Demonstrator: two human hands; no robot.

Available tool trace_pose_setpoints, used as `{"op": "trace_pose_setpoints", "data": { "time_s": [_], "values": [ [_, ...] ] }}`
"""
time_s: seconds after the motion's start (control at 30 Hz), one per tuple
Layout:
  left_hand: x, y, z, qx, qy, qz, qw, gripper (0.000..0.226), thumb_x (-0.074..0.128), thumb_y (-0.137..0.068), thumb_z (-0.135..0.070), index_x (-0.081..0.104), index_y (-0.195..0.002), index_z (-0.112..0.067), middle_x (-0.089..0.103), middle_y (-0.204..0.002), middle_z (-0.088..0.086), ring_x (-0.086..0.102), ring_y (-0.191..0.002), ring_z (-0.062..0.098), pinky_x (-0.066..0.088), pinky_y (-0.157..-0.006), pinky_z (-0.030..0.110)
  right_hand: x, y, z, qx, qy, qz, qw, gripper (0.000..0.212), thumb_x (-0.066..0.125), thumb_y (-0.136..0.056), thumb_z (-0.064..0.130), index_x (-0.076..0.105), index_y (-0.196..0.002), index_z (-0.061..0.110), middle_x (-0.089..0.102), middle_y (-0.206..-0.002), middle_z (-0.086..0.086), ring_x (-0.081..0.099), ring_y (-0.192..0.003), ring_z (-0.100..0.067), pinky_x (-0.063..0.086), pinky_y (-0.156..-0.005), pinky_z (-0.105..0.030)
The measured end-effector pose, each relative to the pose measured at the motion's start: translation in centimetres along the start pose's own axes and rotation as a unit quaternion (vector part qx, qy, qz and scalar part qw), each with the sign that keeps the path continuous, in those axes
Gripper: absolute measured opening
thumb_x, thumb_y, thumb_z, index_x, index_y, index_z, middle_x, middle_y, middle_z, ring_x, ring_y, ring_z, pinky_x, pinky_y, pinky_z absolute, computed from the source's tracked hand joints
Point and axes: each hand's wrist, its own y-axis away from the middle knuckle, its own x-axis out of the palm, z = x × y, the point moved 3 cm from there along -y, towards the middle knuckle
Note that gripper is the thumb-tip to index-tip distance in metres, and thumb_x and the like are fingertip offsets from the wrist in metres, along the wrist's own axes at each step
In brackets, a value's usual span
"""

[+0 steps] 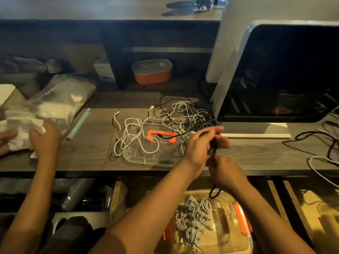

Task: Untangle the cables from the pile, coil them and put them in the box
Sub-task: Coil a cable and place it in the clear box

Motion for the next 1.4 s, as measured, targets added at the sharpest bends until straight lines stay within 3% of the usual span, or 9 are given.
{"op": "trace_pose_setpoints", "data": {
  "time_s": [0.1, 0.23, 0.37, 0.6, 0.83, 0.93, 1.1, 1.23, 1.4],
  "values": [
    [0.1, -1.7, -0.2, 0.106, -0.097, -0.137, 0.98, 0.021, 0.036, -0.101, -0.01, 0.053, -0.101, -0.022, 0.048, -0.07, -0.006, 0.045, -0.056, 0.006, 0.04, -0.053, 0.02, 0.0, 1.0, 2.4, -0.035, -0.007, 0.002, 0.999, 0.02, 0.048, -0.093, 0.03, 0.059, -0.098, 0.013, 0.066, -0.096, -0.01, 0.062, -0.087, -0.029, 0.048, -0.07, -0.035],
    [-0.7, -1.8, -0.7, 0.292, -0.413, -0.211, 0.837, 0.021, 0.038, -0.099, -0.01, 0.057, -0.106, -0.009, 0.057, -0.084, -0.001, 0.045, -0.065, 0.002, 0.03, -0.051, 0.01, -1.6, 1.5, 3.3, -0.034, -0.049, 0.05, 0.997, 0.016, 0.052, -0.087, 0.024, 0.061, -0.089, 0.012, 0.065, -0.089, -0.01, 0.061, -0.081, -0.028, 0.05, -0.07, -0.039],
    [-2.5, -2.6, -1.3, 0.282, -0.559, -0.221, 0.747, 0.024, 0.04, -0.096, -0.006, 0.06, -0.11, -0.006, 0.062, -0.097, 0.013, 0.053, -0.071, 0.021, 0.03, -0.051, 0.025, -2.3, 2.2, 3.5, -0.05, -0.047, 0.109, 0.992, 0.018, 0.05, -0.088, 0.019, 0.054, -0.071, 0.019, 0.056, -0.071, -0.001, 0.051, -0.064, -0.015, 0.04, -0.059, -0.031],
    [-5.5, -3.7, -0.9, 0.18, -0.628, -0.193, 0.732, 0.029, 0.035, -0.099, -0.012, 0.056, -0.119, -0.012, 0.059, -0.11, 0.01, 0.057, -0.087, 0.031, 0.036, -0.062, 0.033, -2.7, 2.8, 3.7, -0.049, -0.032, 0.109, 0.992, 0.018, 0.051, -0.092, 0.023, 0.055, -0.074, 0.023, 0.057, -0.074, 0.002, 0.052, -0.066, -0.011, 0.041, -0.059, -0.026],
    [-4.9, -2.8, 0.5, 0.058, -0.623, 0.073, 0.777, 0.042, 0.042, -0.093, -0.053, 0.059, -0.115, -0.022, 0.054, -0.114, 0.002, 0.051, -0.102, 0.017, 0.045, -0.084, 0.037, -5.9, 1.5, 1.2, -0.041, -0.028, -0.033, 0.998, 0.021, 0.052, -0.096, 0.023, 0.067, -0.108, 0.017, 0.064, -0.104, -0.005, 0.056, -0.089, -0.015, 0.047, -0.077, -0.029],
    [-3.9, -1.0, 1.8, 0.01, -0.665, 0.186, 0.723, 0.05, 0.057, -0.088, -0.049, 0.053, -0.128, -0.02, 0.052, -0.122, 0.002, 0.047, -0.106, 0.014, 0.042, -0.087, 0.032, -6.7, 0.9, 0.6, -0.047, -0.053, -0.084, 0.994, 0.014, 0.059, -0.092, 0.018, 0.068, -0.101, 0.016, 0.065, -0.099, -0.003, 0.054, -0.085, -0.012, 0.042, -0.069, -0.022],
    [-4.6, -0.8, 0.9, -0.036, -0.736, 0.16, 0.657, 0.042, 0.047, -0.091, -0.012, 0.052, -0.132, -0.021, 0.06, -0.117, 0.01, 0.058, -0.094, 0.023, 0.037, -0.058, 0.024, -6.7, 0.8, -0.3, -0.05, -0.075, -0.128, 0.988, 0.012, 0.063, -0.087, 0.018, 0.057, -0.098, 0.02, 0.055, -0.093, 0.002, 0.051, -0.082, -0.01, 0.041, -0.063, -0.02],
    [-6.0, -0.7, -0.2, -0.077, -0.708, 0.153, 0.686, 0.039, 0.043, -0.094, -0.012, 0.054, -0.129, -0.025, 0.059, -0.093, 0.001, 0.047, -0.06, 0.01, 0.033, -0.047, 0.023, -6.4, 0.3, -0.7, -0.073, -0.121, -0.075, 0.987, 0.018, 0.058, -0.092, 0.019, 0.053, -0.106, 0.029, 0.052, -0.087, 0.011, 0.052, -0.078, -0.005, 0.041, -0.063, -0.017],
    [-7.7, 0.2, 0.9, -0.108, -0.595, 0.142, 0.783, 0.026, 0.05, -0.097, -0.025, 0.059, -0.121, -0.029, 0.06, -0.076, -0.002, 0.043, -0.052, 0.007, 0.036, -0.051, 0.024, -6.5, -0.7, -1.8, -0.086, -0.206, 0.053, 0.973, 0.022, 0.054, -0.093, 0.018, 0.055, -0.107, 0.035, 0.054, -0.102, 0.014, 0.053, -0.094, -0.006, 0.043, -0.076, -0.018]
  ]
}}
